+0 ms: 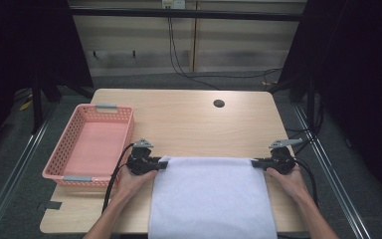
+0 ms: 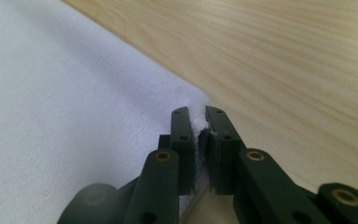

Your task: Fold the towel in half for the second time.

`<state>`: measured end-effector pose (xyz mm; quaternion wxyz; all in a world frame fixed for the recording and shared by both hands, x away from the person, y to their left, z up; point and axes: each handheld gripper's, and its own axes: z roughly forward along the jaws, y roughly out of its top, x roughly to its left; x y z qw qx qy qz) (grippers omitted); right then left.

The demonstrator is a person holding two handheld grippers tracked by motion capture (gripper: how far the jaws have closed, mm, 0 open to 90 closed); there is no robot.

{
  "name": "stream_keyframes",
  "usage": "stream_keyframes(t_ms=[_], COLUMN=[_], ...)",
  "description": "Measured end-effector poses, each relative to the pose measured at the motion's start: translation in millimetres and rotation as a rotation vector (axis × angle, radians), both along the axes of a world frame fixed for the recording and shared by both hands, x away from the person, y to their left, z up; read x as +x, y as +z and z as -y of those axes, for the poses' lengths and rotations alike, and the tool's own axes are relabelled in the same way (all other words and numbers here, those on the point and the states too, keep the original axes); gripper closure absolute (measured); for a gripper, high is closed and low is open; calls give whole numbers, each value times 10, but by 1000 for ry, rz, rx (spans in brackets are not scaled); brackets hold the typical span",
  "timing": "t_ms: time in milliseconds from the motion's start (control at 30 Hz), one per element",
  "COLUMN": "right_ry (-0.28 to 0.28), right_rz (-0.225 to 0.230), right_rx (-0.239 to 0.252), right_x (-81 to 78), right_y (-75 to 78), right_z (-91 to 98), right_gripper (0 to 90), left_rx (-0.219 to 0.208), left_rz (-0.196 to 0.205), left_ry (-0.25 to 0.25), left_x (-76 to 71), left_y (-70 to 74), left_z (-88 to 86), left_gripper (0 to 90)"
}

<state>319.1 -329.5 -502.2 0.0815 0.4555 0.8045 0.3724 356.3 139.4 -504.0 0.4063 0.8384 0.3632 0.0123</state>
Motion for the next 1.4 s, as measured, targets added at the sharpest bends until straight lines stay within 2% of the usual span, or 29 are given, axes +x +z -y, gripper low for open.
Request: stream_keyframes(t_ms=[33, 67, 167, 233, 333, 400, 433, 567, 767, 867, 933, 1033, 1100, 1267, 1367, 1400], right_ry=[0, -1, -5, -5, -10, -15, -15, -13, 0, 6, -8, -17, -21, -48, -64, -75], right_rz=[3, 3, 2, 3, 26, 45, 52, 87, 136, 160, 180, 185, 192, 208, 215, 218], right_rx=[5, 9, 20, 31, 58, 81, 90, 110, 130, 126, 139, 138, 130, 136, 130, 143], right_x=[0, 1, 6, 8, 4, 1, 4, 12, 21, 50, 89, 125, 178, 312, 402, 454], right_y=[-4, -5, 6, 21, 92, 160, 194, 324, 536, 643, 737, 774, 813, 875, 935, 981], right_z=[2, 3, 20, 34, 62, 87, 102, 124, 143, 153, 177, 187, 188, 224, 247, 260], right_gripper=[837, 840, 847, 850, 852, 852, 852, 853, 854, 854, 855, 855, 856, 856, 856, 857], left_rx=[-8, -1, -7, -48, -75, -88, -88, -145, -165, -155, -172, -157, -181, -159, -168, -169], left_rz=[-12, -19, -14, -15, 11, 16, 32, 53, 99, 112, 122, 140, 143, 175, 184, 193], left_ry=[-18, -15, -4, 6, 18, 8, -1, 0, -9, 0, 3, 9, 25, 40, 57, 61], left_x=[5, 9, 5, -3, -25, -36, -43, -56, -63, -1, 32, 107, 193, 362, 454, 488], left_y=[-4, 6, 39, 86, 169, 234, 275, 432, 649, 747, 803, 867, 912, 1011, 1046, 1056], left_z=[6, 6, 0, -18, -44, -55, -56, -72, -81, -66, -42, -1, 0, 63, 86, 103], left_gripper=[797, 828, 845, 847, 850, 852, 852, 852, 852, 852, 852, 852, 852, 853, 853, 853])
